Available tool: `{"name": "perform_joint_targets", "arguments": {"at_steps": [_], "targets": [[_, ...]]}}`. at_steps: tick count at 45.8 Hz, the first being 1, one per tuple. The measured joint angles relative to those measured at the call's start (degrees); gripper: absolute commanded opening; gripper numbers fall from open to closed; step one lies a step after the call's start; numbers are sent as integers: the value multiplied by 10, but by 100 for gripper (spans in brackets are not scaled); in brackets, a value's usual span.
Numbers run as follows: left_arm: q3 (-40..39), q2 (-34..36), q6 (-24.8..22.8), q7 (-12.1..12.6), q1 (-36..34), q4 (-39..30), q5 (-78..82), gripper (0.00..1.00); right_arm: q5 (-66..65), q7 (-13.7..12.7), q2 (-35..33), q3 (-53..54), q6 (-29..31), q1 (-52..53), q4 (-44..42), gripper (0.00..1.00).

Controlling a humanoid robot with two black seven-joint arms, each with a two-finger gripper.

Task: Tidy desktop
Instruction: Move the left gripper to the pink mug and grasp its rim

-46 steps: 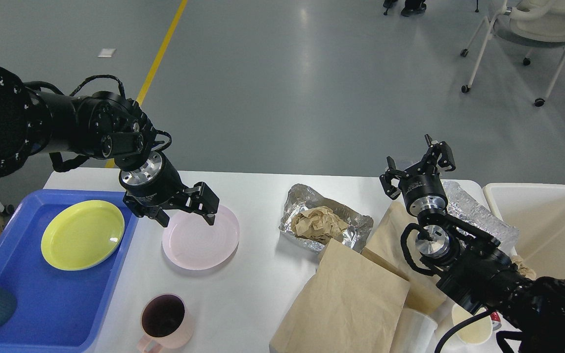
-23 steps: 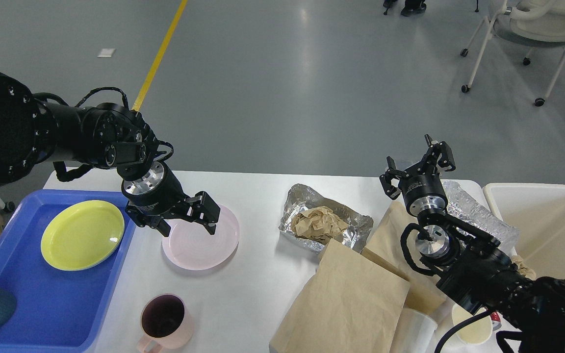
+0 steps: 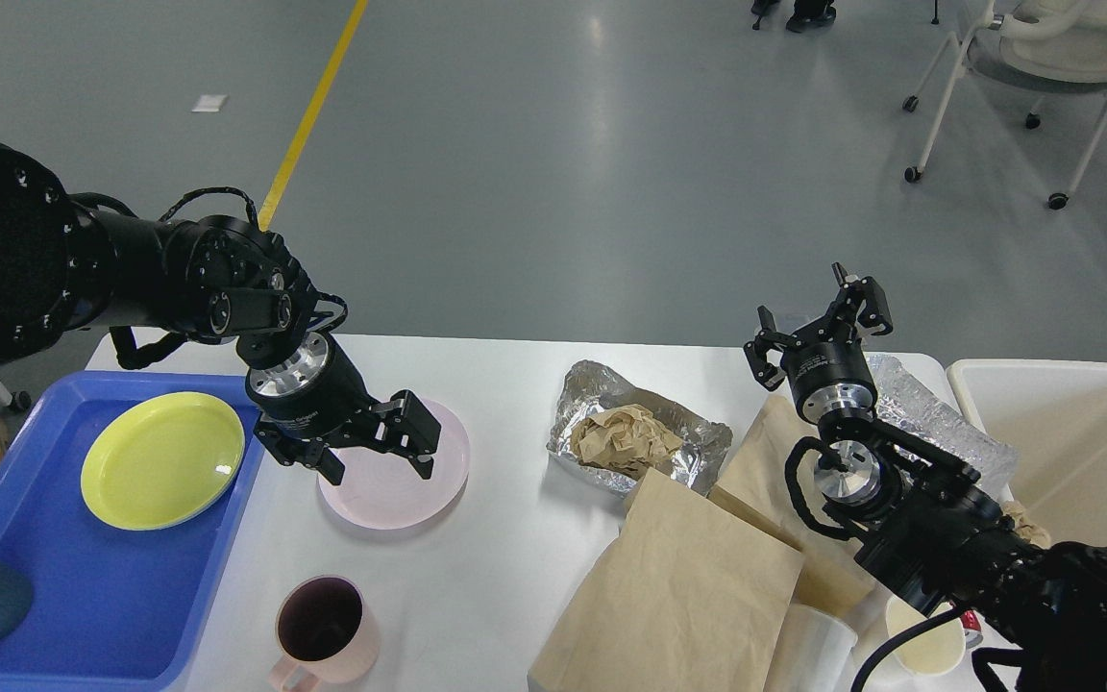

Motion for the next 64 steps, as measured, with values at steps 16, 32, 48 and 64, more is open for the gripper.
{"name": "perform_joint_targets", "arguments": {"at_steps": [16, 32, 48, 64], "targets": [[-9, 0, -106, 8, 9, -32, 1, 99, 0, 0, 0, 0, 0, 0, 0, 100], [4, 0, -102, 63, 17, -39, 39, 99, 0, 0, 0, 0, 0, 0, 0, 100], [28, 7, -36, 161, 29, -99, 102, 99, 0, 0, 0, 0, 0, 0, 0, 100], [31, 5, 80, 164, 55, -120, 126, 98, 0, 0, 0, 0, 0, 0, 0, 100]]}}
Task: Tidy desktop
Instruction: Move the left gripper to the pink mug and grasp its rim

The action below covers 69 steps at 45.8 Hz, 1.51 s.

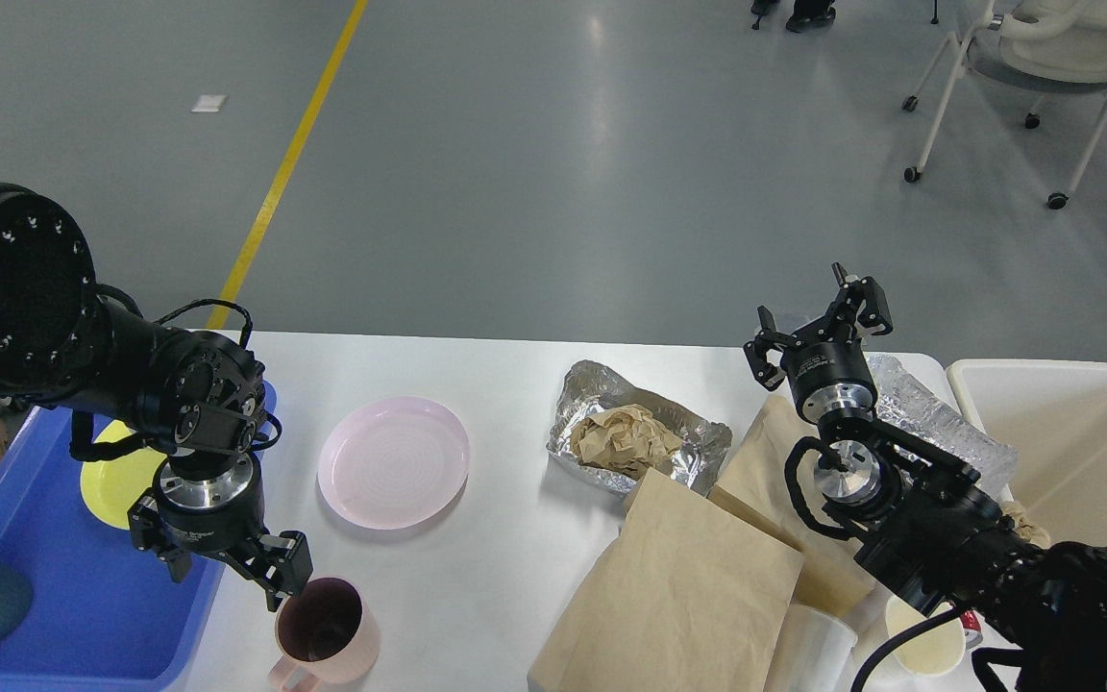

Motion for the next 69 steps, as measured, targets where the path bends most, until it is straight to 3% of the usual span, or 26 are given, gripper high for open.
{"name": "perform_joint_targets", "arguments": {"at_steps": [16, 51, 69], "targets": [[-5, -1, 71, 2, 22, -21, -56, 98, 0, 0, 0, 0, 0, 0, 0, 100], [-6, -5, 144, 1, 66, -33, -76, 96, 0, 0, 0, 0, 0, 0, 0, 100], [-7, -5, 181, 1, 86, -35, -79, 84, 0, 0, 0, 0, 0, 0, 0, 100]]}}
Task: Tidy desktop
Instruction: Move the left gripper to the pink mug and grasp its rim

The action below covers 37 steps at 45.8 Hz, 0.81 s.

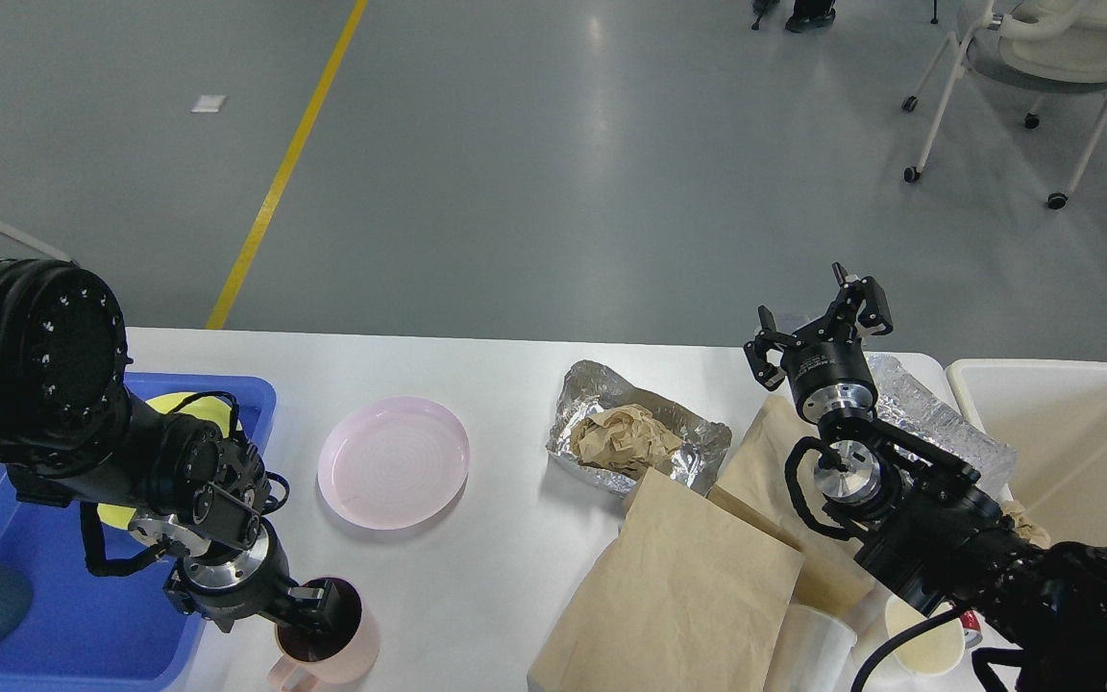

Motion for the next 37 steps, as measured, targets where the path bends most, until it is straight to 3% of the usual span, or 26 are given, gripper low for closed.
{"name": "perform_joint_targets", "arguments": {"at_steps": [21, 27, 37], "targets": [[-9, -1, 45, 0, 28, -1, -2, 74, 0, 0, 0, 0, 0, 0, 0, 100], [-10, -1, 48, 0, 30, -1, -2, 63, 0, 0, 0, 0, 0, 0, 0, 100], [-10, -2, 51, -5, 38, -1, -2, 36, 0, 0, 0, 0, 0, 0, 0, 100]]}}
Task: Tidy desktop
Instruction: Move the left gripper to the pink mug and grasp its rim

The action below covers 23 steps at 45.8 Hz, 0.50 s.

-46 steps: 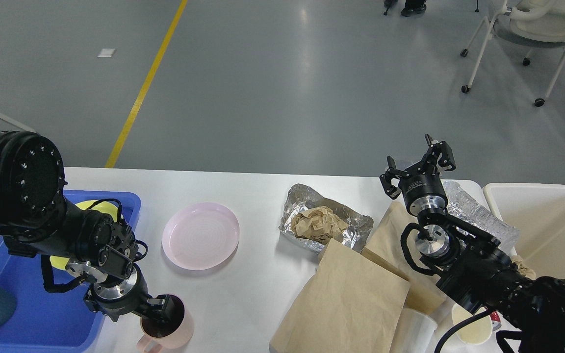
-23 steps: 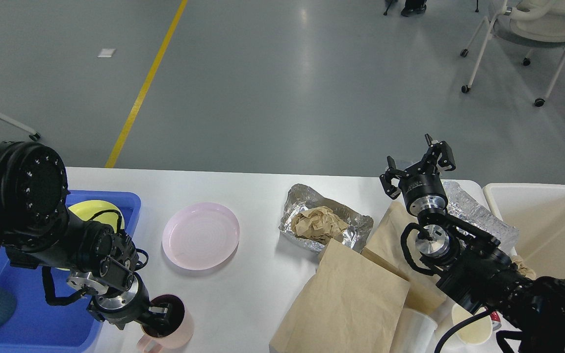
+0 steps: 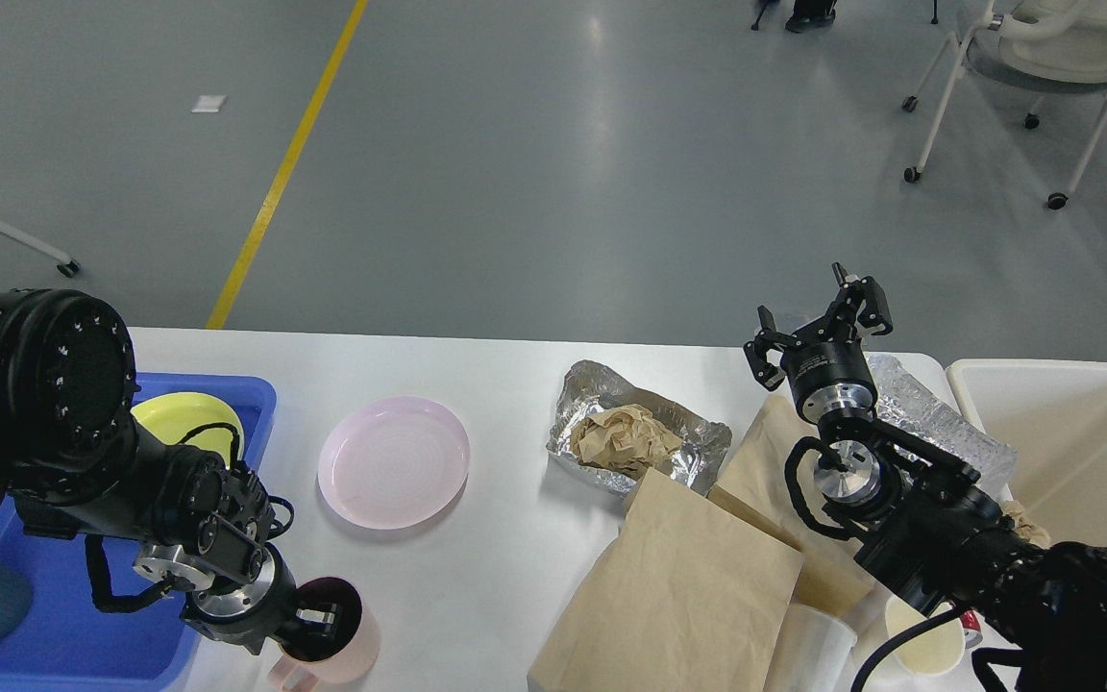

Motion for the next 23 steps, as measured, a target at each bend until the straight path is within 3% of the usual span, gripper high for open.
{"name": "perform_joint_targets", "arguments": {"at_steps": [4, 12, 23], "targets": [[-1, -4, 1, -1, 3, 0, 0, 19, 0, 0, 0, 0, 0, 0, 0, 100], [-2, -6, 10, 2, 3, 0, 1, 0, 0, 0, 0, 0, 0, 0, 0, 100], [-3, -5, 42, 3, 3, 0, 1, 0, 0, 0, 0, 0, 0, 0, 0, 100]]}}
